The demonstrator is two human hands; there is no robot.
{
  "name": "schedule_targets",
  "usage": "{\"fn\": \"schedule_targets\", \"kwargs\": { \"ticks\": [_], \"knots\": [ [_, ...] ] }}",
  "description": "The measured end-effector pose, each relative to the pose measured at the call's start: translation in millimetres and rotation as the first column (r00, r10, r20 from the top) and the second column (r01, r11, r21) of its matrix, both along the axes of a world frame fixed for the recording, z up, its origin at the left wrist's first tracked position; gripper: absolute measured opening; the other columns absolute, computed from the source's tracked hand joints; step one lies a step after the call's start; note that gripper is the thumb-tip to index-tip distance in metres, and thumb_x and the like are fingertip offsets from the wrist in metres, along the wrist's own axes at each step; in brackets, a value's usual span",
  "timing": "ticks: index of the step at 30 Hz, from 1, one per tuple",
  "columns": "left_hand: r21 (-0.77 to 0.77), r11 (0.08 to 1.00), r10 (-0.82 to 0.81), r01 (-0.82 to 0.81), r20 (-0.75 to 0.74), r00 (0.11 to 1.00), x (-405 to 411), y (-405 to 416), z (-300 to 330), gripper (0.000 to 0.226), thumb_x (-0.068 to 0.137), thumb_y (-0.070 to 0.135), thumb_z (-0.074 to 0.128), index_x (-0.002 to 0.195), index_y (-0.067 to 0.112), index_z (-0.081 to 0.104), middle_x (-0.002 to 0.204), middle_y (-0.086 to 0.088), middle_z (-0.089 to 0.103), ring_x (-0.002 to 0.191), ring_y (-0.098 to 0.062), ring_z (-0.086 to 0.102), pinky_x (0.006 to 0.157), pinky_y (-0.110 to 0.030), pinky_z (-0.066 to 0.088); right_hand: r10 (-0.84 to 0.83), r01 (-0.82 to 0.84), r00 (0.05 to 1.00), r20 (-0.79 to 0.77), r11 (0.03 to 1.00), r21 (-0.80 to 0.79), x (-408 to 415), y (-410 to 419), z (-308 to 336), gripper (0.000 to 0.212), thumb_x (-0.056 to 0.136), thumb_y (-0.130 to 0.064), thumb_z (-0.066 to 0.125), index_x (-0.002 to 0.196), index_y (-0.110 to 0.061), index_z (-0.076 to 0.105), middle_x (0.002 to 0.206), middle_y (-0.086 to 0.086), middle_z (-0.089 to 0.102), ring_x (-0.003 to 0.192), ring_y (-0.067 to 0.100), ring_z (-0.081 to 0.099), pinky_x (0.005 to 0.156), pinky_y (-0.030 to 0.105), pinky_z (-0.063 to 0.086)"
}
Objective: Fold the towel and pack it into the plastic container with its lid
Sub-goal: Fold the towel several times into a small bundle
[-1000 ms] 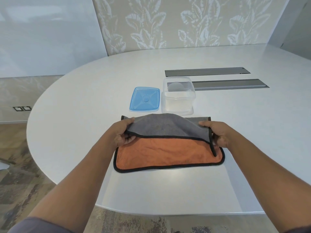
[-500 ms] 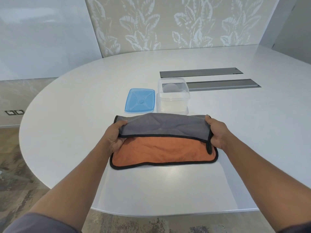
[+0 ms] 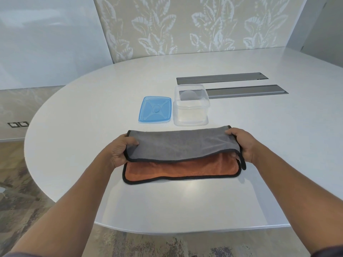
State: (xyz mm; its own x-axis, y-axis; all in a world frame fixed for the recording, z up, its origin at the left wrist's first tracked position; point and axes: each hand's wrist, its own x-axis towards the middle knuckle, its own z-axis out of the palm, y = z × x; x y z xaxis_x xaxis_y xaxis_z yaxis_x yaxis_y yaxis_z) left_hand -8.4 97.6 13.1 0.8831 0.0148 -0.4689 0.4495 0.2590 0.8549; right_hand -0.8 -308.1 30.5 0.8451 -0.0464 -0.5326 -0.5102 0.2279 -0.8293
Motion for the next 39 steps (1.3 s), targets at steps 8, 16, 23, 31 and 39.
{"fn": "schedule_targets", "kwargs": {
  "ticks": [8, 16, 23, 31, 39],
  "knots": [
    [-0.121, 0.986, 0.102, -0.117, -0.123, 0.987, 0, 0, 0, 0.065, 0.076, -0.001, 0.08, 0.138, 0.002, 0.058, 0.119, -0.019, 0.07, 0.092, -0.029, 0.073, 0.079, -0.04, 0.062, 0.114, -0.117, 0.992, -0.055, 0.992, -0.054, -6, -2, -1, 0.023, 0.09, -0.012, 0.068, 0.11, -0.003, 0.063, 0.067, 0.009, 0.067, 0.04, 0.018, 0.062, 0.031, 0.023, 0.046],
    [0.086, 0.991, -0.087, 0.1, -0.145, 0.986, -10, -2, 2, 0.044, 0.086, -0.006, 0.064, 0.128, 0.006, 0.064, 0.112, -0.017, 0.075, 0.093, -0.03, 0.072, 0.073, -0.038, 0.064, 0.191, -0.2, 0.978, -0.078, 0.972, -0.125, -11, -8, -8, 0.007, 0.088, -0.008, 0.058, 0.093, -0.007, 0.063, 0.065, 0.008, 0.067, 0.044, 0.02, 0.062, 0.037, 0.024, 0.049],
    [0.12, 0.989, -0.066, 0.086, -0.164, 0.984, -11, -2, 8, 0.05, 0.082, -0.006, 0.066, 0.129, 0.009, 0.062, 0.12, -0.02, 0.07, 0.098, -0.033, 0.069, 0.065, -0.04, 0.063, 0.208, -0.216, 0.976, -0.07, 0.963, -0.159, -6, -9, -5, 0.022, 0.083, -0.009, 0.058, 0.103, -0.005, 0.066, 0.078, 0.013, 0.071, 0.061, 0.027, 0.068, 0.055, 0.032, 0.058],
    [0.311, 0.937, -0.115, 0.159, -0.154, 0.981, -12, -9, 10, 0.039, 0.086, -0.003, 0.066, 0.124, 0.007, 0.064, 0.111, -0.016, 0.073, 0.094, -0.032, 0.069, 0.071, -0.037, 0.059, 0.222, -0.235, 0.971, -0.084, 0.949, -0.21, -13, -8, -6, 0.032, 0.09, -0.021, 0.064, 0.117, -0.005, 0.069, 0.107, 0.018, 0.077, 0.093, 0.037, 0.074, 0.085, 0.047, 0.061],
    [0.663, 0.719, -0.134, 0.208, -0.162, 0.978, -7, -7, 15, 0.03, 0.095, 0.021, 0.068, 0.121, 0.01, 0.057, 0.111, -0.011, 0.069, 0.096, -0.027, 0.069, 0.066, -0.034, 0.057, 0.307, -0.31, 0.948, -0.08, 0.844, -0.439, -11, -10, 9, 0.041, 0.094, -0.04, 0.07, 0.12, -0.01, 0.065, 0.106, 0.01, 0.079, 0.093, 0.029, 0.077, 0.078, 0.042, 0.063]
  ]
}}
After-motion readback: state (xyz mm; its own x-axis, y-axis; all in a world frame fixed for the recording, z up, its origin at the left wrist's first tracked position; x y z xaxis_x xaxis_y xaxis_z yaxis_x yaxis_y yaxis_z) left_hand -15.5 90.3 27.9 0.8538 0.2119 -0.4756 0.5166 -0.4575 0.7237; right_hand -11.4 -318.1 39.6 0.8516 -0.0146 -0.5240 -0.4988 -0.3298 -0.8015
